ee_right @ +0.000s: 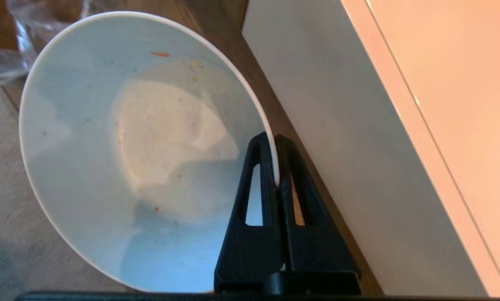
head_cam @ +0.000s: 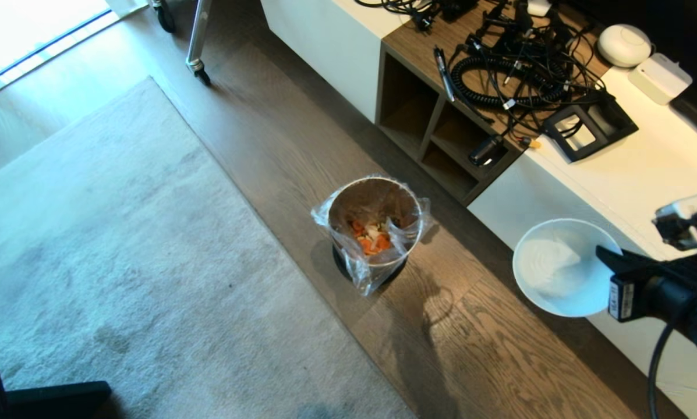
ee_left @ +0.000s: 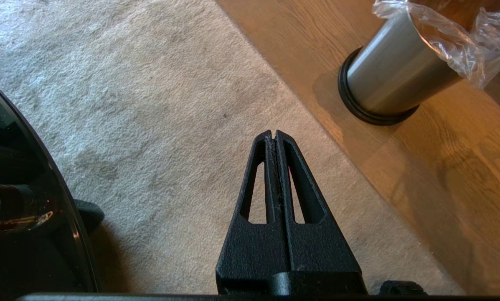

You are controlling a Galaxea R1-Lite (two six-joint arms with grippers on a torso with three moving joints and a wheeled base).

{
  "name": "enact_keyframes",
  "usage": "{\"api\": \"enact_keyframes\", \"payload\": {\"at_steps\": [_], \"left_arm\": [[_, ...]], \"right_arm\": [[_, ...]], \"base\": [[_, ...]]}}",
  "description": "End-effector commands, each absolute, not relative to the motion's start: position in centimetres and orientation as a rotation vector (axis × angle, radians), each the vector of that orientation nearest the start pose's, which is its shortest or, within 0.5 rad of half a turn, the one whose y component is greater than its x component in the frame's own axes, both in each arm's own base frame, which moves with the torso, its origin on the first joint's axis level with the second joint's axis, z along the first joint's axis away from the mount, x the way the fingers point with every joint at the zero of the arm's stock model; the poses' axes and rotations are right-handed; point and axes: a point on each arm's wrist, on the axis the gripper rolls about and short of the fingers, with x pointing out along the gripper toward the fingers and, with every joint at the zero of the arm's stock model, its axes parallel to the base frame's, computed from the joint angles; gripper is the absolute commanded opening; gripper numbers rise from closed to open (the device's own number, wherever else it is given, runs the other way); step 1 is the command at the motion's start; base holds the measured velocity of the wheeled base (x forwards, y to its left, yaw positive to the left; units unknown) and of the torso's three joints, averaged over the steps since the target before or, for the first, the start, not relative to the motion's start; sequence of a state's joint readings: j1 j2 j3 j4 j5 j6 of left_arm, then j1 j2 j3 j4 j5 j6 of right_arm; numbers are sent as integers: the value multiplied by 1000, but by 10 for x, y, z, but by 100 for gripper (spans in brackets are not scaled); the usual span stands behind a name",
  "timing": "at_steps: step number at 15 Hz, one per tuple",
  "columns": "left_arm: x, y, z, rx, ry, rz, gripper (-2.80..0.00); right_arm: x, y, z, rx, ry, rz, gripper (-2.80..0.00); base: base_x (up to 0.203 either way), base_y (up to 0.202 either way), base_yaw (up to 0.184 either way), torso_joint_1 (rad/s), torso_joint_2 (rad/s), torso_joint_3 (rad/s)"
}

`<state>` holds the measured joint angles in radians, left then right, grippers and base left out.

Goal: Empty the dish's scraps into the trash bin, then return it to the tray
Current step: Put the bowl back to the table

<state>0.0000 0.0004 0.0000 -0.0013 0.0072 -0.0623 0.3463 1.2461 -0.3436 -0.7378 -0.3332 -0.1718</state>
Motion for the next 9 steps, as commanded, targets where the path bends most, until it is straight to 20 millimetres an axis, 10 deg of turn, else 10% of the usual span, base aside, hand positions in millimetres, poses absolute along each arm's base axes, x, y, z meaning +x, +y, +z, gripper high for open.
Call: {"api": "enact_keyframes", "payload": {"at_steps": [1,9], "left_arm": [[-23,0,76,-63,-2,8,-280],[-23,0,76,-63,-2,8,-280]], "right_arm": [[141,33,161,-184,179,-38,-280],[72,-2,125,-82,205,-138,-280]], "base": [[0,0,0,0,0,0],[0,0,0,0,0,0]]}}
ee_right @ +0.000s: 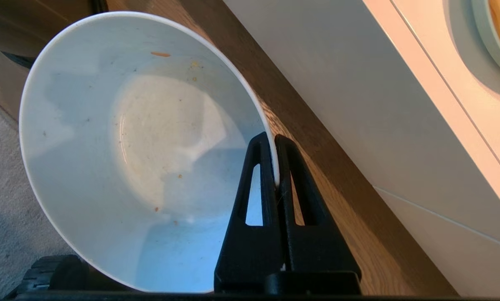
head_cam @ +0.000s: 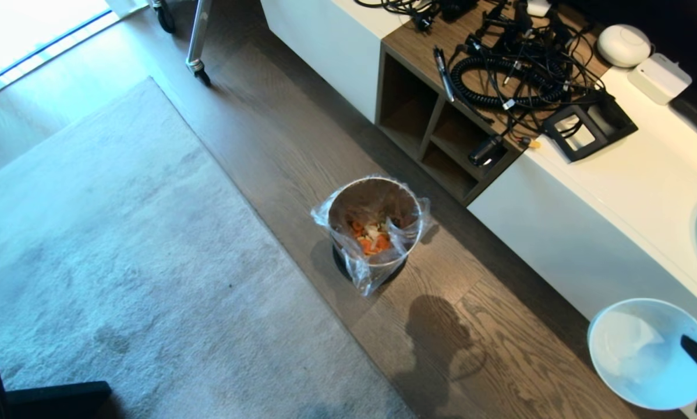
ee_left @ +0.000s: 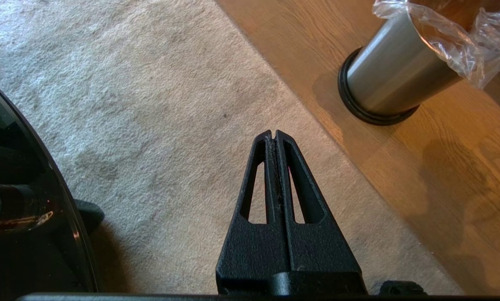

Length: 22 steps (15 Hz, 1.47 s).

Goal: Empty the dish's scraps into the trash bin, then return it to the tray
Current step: Put the bowl back to the table

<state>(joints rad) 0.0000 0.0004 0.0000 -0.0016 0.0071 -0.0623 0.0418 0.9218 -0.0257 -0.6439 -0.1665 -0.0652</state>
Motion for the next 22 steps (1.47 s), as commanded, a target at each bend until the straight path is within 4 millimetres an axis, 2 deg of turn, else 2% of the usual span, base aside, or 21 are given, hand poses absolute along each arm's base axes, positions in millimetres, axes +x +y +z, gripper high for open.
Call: {"api": "enact_keyframes", "payload": {"at_steps": [1,5,11,16,22], "left_arm": [[-23,0,76,-63,-2,8,-280],[-23,0,76,-63,-2,8,-280],[-23,0,76,-63,-2,8,-280],[-23,0,76,-63,-2,8,-280],[-23,0,76,-63,-2,8,-280]], "right_arm": [[64,-4,121,-64,219,-161,-280],[39,-9,108,-19,256,-300,-280],[3,-3,95,-11,142,-329,-280],[2,-3,94,3,137,-313,-280],[-2,-2,94,-9,90,-152,-280]], "base": [[0,0,0,0,0,0],[0,0,0,0,0,0],[0,0,0,0,0,0],[0,0,0,0,0,0],[0,0,0,0,0,0]]}}
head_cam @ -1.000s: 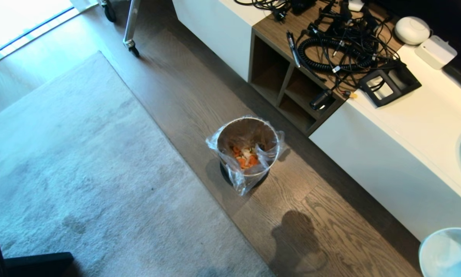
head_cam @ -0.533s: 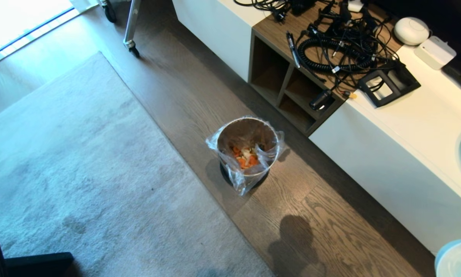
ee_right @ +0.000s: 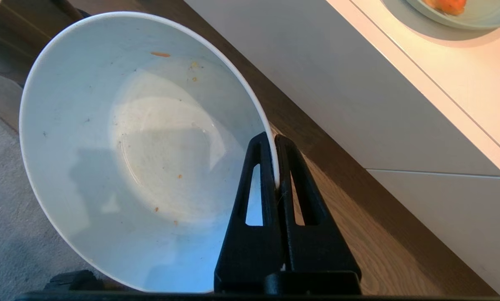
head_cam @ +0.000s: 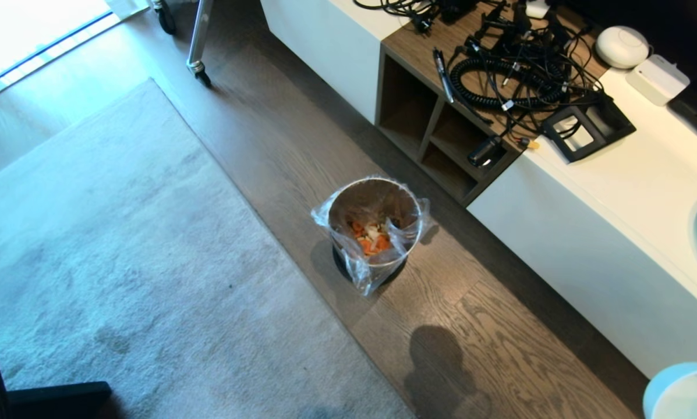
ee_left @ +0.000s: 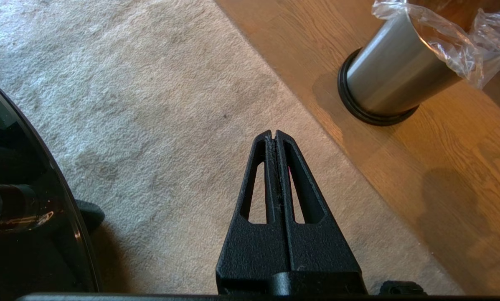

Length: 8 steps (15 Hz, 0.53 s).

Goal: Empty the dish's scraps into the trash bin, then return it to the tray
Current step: Put the bowl back to the table

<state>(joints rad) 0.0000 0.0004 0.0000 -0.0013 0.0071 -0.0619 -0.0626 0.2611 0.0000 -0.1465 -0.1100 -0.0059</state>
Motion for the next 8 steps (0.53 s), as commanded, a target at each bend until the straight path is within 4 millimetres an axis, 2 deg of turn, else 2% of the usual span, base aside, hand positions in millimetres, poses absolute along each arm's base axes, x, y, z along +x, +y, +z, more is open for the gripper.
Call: {"api": "enact_keyframes", "payload": {"at_steps": [1,5,8], "left_arm": [[-23,0,76,-63,-2,8,-280],[-23,0,76,-63,-2,8,-280],[-23,0,76,-63,-2,8,-280]], "right_arm": [[-7,-2,93,-6,49,-126,-280],[-21,-1,86,-13,-59,-49,-280],[-23,0,75,-107,3,6,-280]], "base": [[0,0,0,0,0,0],[0,0,0,0,0,0],[0,0,0,0,0,0]]}}
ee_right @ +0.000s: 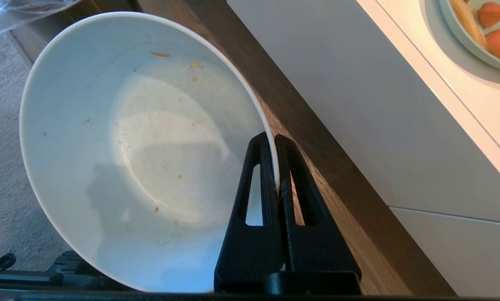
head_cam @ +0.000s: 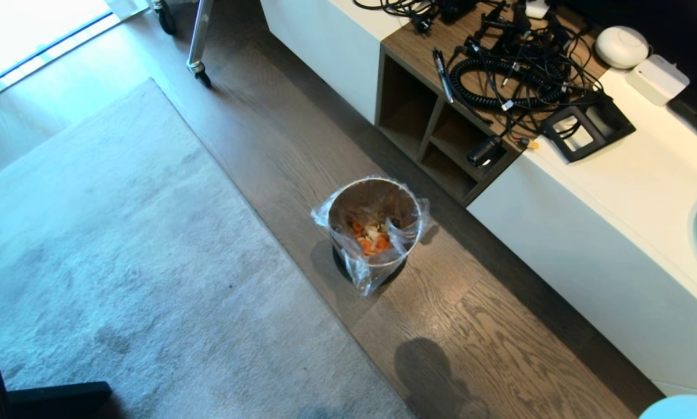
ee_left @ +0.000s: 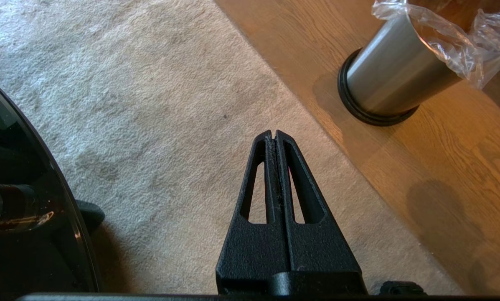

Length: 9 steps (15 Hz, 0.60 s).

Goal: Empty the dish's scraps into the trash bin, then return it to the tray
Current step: Put the bowl back to the table

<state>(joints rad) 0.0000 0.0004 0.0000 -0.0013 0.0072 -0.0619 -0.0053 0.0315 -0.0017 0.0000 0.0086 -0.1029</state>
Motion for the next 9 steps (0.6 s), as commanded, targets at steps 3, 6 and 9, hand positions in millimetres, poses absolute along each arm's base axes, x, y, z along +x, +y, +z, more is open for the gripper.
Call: {"api": "enact_keyframes", "payload": {"at_steps": [3,6,9], "left_arm": [[-23,0,76,-63,-2,8,-280],[-23,0,76,-63,-2,8,-280],[-23,0,76,-63,-2,8,-280]], "right_arm": [[-23,1,75,-106,2,19,-280],[-23,1,75,-104,2,19,-280],[-23,1,75,-104,2,19,-280]], "base": [[0,0,0,0,0,0],[0,0,0,0,0,0],[0,0,0,0,0,0]]}}
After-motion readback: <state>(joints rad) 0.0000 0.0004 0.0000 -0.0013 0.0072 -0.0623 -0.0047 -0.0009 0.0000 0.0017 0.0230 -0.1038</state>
